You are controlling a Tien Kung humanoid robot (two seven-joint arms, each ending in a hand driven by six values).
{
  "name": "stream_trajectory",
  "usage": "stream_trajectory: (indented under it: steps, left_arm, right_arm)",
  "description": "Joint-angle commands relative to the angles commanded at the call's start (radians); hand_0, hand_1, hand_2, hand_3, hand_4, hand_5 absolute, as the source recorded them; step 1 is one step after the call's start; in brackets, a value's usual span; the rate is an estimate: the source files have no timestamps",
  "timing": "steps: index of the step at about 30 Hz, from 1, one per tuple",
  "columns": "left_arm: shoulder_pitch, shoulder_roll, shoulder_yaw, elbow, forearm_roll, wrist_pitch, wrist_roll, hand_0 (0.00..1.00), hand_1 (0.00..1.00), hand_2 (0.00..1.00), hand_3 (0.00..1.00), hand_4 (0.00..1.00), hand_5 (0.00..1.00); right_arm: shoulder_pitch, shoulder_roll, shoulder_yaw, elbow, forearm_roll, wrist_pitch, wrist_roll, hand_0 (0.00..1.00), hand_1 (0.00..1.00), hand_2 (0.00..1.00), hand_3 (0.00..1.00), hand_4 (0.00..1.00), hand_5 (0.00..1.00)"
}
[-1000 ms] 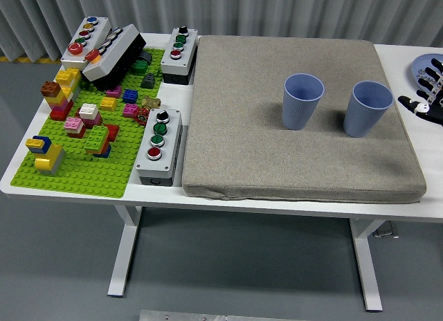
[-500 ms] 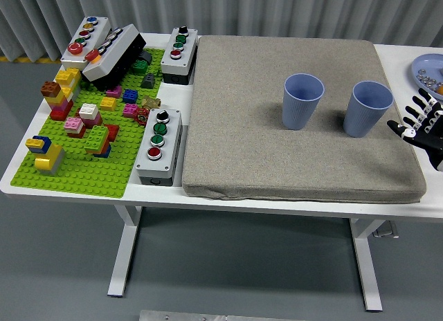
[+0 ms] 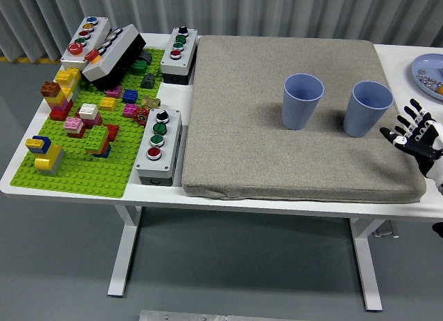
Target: Pick cup pour cup place
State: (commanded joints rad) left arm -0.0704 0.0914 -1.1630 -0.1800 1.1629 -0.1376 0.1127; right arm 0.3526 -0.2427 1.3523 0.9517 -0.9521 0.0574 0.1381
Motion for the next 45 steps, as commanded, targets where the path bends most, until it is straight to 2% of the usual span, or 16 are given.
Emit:
stream_trajectory:
  steps: [18, 45]
  left_arm:
    - [-0.006, 0.001, 0.016, 0.000, -0.007, -0.002, -0.001, 0.806, 0.760, 0.808, 0.752, 0.530, 0.998]
    - [-0.016, 0.006, 0.026, 0.000, -0.006, -0.004, 0.002, 0.806, 0.761, 0.808, 0.751, 0.529, 0.998]
  right_arm:
    - [0.061, 0.019, -0.082, -0.064, 0.021, -0.026, 0.023, 0.975, 0.955, 0.998, 0.998, 0.860, 0.241]
    - [0.109, 0.032, -0.119, -0.104, 0.041, -0.016, 0.026, 0.980, 0.951, 0.998, 0.998, 0.856, 0.256]
